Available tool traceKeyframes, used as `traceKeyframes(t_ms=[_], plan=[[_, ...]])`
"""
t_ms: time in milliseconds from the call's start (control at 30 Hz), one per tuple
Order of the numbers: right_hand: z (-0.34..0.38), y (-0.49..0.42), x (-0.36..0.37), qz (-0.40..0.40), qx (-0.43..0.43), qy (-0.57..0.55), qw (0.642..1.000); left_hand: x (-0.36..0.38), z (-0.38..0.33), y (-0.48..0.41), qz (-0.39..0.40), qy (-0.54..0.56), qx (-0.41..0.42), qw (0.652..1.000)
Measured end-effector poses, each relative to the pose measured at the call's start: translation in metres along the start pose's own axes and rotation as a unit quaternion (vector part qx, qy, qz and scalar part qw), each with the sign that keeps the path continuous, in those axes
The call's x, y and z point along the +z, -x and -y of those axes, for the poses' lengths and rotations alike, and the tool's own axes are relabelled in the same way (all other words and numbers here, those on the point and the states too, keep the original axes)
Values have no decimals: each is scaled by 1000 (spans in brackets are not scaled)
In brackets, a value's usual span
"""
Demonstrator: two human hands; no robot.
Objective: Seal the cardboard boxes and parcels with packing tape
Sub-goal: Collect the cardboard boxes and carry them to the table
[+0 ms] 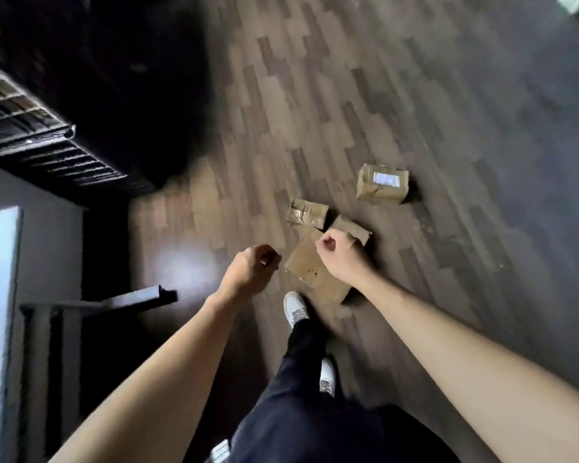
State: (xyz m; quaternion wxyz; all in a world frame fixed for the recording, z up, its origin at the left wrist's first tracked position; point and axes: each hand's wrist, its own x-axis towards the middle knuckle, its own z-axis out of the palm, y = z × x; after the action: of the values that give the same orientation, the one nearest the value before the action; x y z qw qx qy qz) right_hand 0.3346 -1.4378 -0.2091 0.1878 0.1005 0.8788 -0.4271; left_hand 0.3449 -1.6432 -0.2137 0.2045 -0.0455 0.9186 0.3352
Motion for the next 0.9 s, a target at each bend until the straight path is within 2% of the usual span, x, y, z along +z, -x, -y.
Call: traceKeyframes(t_ms=[100,200,400,567,700,900], plan=[[-28,-35,-16,-41,51,0,998,18,-15,-55,33,2,5,999],[-50,-67,-27,-37,112,-3,993,40,-20,-110,60,12,-1,998],[-110,-142,-10,-14,155,-1,988,95,-4,-194,90,11,-37,995],[-187,-212,24,20,176,9,984,175,35,-261,122,35,-87,988],[-266,-265,67,16,220,6,975,251,71,-316,120,30,-112,986],[-386,-322,146,27,290,27,956,359,150,-403,184,-97,-156,966]])
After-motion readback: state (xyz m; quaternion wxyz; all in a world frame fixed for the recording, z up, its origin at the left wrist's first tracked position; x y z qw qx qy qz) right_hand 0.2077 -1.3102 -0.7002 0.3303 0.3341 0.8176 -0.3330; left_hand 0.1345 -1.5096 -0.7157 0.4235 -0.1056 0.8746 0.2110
